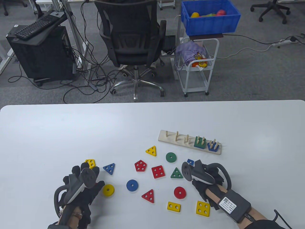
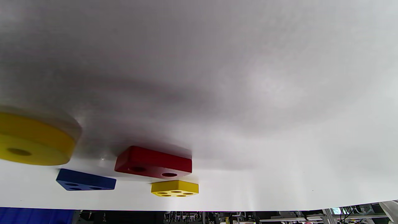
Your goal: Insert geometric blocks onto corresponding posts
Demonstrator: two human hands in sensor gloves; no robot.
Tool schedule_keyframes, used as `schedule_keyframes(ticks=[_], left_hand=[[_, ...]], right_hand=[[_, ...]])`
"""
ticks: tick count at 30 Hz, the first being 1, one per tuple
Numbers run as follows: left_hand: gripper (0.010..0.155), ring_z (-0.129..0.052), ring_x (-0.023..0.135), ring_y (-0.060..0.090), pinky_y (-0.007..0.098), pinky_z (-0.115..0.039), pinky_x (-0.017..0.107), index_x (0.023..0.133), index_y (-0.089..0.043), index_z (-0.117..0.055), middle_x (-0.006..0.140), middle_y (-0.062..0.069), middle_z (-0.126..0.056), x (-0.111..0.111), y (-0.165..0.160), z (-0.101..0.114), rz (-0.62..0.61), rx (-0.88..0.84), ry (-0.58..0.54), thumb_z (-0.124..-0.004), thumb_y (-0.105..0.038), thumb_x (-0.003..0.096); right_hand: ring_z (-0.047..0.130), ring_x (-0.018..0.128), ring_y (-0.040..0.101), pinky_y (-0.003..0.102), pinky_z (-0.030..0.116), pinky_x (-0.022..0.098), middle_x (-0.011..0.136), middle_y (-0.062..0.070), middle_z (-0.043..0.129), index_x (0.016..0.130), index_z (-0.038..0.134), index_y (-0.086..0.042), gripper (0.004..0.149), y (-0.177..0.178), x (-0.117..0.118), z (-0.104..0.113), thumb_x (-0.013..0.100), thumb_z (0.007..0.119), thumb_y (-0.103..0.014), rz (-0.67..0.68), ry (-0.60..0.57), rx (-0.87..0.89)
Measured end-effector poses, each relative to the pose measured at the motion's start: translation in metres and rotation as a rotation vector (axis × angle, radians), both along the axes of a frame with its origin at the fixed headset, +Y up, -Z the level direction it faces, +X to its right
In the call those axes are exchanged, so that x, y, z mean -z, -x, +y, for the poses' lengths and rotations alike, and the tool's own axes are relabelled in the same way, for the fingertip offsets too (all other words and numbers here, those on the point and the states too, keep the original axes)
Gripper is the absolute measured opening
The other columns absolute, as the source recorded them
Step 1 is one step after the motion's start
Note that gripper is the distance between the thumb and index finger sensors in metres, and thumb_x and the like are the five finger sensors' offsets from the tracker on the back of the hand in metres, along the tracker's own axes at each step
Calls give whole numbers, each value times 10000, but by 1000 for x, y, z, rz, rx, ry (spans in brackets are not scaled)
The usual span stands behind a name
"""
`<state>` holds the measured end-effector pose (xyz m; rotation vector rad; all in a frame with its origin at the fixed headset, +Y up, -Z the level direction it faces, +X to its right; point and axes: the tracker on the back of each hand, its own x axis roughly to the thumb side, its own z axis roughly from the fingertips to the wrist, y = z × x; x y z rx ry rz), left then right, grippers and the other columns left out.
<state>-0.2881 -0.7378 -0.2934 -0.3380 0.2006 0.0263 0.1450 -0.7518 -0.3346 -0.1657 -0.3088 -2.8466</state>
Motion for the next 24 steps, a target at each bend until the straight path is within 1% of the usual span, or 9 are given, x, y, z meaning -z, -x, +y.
schedule_keyframes(ticks=[4, 7, 9, 11, 15, 21, 24], left_hand=[[755, -142, 1163, 223, 585, -227, 831, 1059, -570, -340, 1202, -172, -101, 0, 0, 0, -2, -3, -1, -512, -742, 345], [754, -143, 1163, 222, 585, -227, 832, 1059, -571, -339, 1202, -174, -102, 0, 0, 0, -1, -3, -2, -513, -742, 346], [755, -142, 1163, 223, 585, -226, 831, 1059, -570, -339, 1202, -173, -101, 0, 0, 0, 0, -5, -3, -514, -742, 345], [755, -143, 1163, 222, 585, -227, 831, 1060, -568, -340, 1203, -173, -101, 0, 0, -1, 1, -5, -3, -514, -742, 346], [755, -141, 1163, 223, 585, -227, 831, 1060, -570, -338, 1202, -173, -100, 0, 1, -1, 2, -3, -1, -513, -742, 346], [755, -142, 1163, 223, 586, -227, 831, 1060, -569, -339, 1202, -173, -101, 0, 1, -1, 6, -1, 2, -514, -742, 346], [755, -142, 1163, 223, 585, -227, 831, 1060, -570, -338, 1202, -172, -101, 0, 1, -1, 5, 0, 3, -514, -742, 346]], right_hand=[[986, 655, 338, 601, 754, 542, 851, 160, 879, 918, 728, -135, 665, -6, 2, 0, 366, 887, -469, -2, -14, 40], [992, 654, 330, 600, 757, 542, 858, 155, 877, 920, 726, -142, 673, -10, 3, 1, 358, 897, -471, 26, -39, 40], [994, 652, 330, 593, 769, 544, 863, 161, 870, 917, 723, -137, 683, -16, 6, 4, 347, 901, -468, 60, -52, 95], [1006, 625, 326, 583, 789, 526, 857, 177, 871, 909, 731, -124, 687, -26, 12, 8, 336, 912, -457, 40, -57, 197], [1006, 628, 325, 598, 783, 523, 858, 177, 871, 909, 732, -124, 703, -43, 22, 17, 317, 929, -448, -4, -76, 284], [996, 639, 336, 622, 762, 536, 870, 185, 858, 917, 722, -118, 714, -64, 30, 27, 313, 938, -430, -76, -110, 368], [988, 649, 337, 631, 751, 544, 877, 180, 850, 920, 718, -121, 713, -73, 34, 36, 313, 939, -422, -94, -169, 391]])
